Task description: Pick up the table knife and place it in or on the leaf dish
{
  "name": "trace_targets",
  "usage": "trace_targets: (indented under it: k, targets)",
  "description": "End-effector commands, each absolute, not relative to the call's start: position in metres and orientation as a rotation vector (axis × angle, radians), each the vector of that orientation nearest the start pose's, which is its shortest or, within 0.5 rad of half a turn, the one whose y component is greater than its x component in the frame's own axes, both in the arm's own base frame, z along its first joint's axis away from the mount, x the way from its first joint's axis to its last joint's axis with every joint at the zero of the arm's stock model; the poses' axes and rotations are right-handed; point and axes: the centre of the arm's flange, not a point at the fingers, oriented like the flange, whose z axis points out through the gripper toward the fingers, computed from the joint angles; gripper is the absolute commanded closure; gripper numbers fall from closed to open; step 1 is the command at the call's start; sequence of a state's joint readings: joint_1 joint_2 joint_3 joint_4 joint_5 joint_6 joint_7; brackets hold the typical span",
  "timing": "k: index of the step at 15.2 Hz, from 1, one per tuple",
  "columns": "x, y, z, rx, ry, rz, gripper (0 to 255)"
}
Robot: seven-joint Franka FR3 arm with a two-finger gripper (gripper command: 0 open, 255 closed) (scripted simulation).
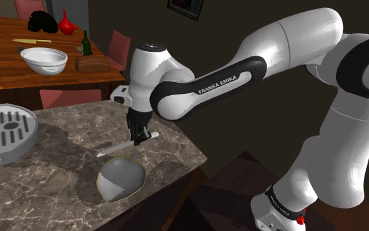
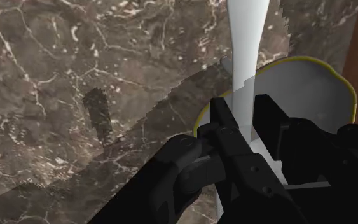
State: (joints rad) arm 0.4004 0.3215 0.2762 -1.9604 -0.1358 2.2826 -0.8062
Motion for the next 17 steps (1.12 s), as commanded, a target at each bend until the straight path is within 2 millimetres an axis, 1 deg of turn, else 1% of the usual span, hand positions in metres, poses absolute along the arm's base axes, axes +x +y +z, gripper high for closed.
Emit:
trace_targets:
  k: [1,5,17]
  targets:
    - [0.463,0.392,0.320,-2.252,-2.217,-0.023,255]
    - [0.425,0.427,0.324,-2.252,-2.217,-0.023,255]
    - [0.425,0.427,0.261,-2.252,-2.217,-0.023,255]
